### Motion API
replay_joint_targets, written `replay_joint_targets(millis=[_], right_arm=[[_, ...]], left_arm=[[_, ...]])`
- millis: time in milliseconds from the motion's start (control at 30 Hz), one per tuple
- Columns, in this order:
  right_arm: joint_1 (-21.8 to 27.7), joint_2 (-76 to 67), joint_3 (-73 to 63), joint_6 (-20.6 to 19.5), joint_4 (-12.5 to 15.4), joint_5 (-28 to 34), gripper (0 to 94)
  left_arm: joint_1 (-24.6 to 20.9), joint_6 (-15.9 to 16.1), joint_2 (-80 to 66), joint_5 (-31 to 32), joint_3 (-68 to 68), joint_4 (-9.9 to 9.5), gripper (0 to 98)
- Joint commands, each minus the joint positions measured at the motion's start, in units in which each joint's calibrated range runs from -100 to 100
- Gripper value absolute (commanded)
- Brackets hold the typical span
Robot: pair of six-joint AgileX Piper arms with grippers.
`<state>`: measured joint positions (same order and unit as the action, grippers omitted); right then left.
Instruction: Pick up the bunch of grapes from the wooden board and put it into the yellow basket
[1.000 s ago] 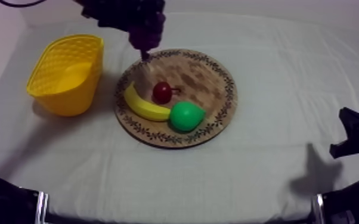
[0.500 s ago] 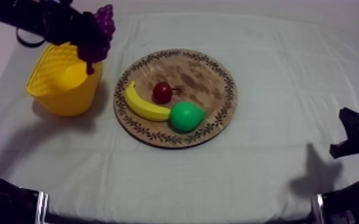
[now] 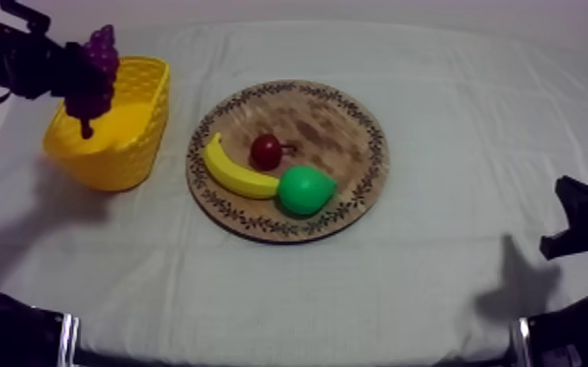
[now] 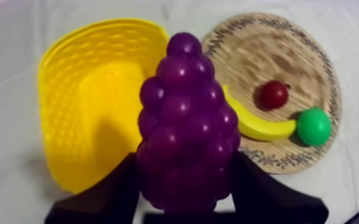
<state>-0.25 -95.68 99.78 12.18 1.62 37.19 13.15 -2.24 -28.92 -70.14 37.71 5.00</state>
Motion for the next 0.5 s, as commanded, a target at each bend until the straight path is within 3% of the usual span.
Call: replay_joint_targets(millis=[0,467], right_arm=[[0.0,0.0,0.0,0.0,0.0,0.0,0.5],[0.0,0.0,0.0,0.0,0.0,0.0,0.5]], left_arm=[[-2.0,0.2,-0.7,-0.2,0.1,-0.12,44.4],[-3.6,-3.1,8.6,1.2,-9.5,-1.10,44.5]])
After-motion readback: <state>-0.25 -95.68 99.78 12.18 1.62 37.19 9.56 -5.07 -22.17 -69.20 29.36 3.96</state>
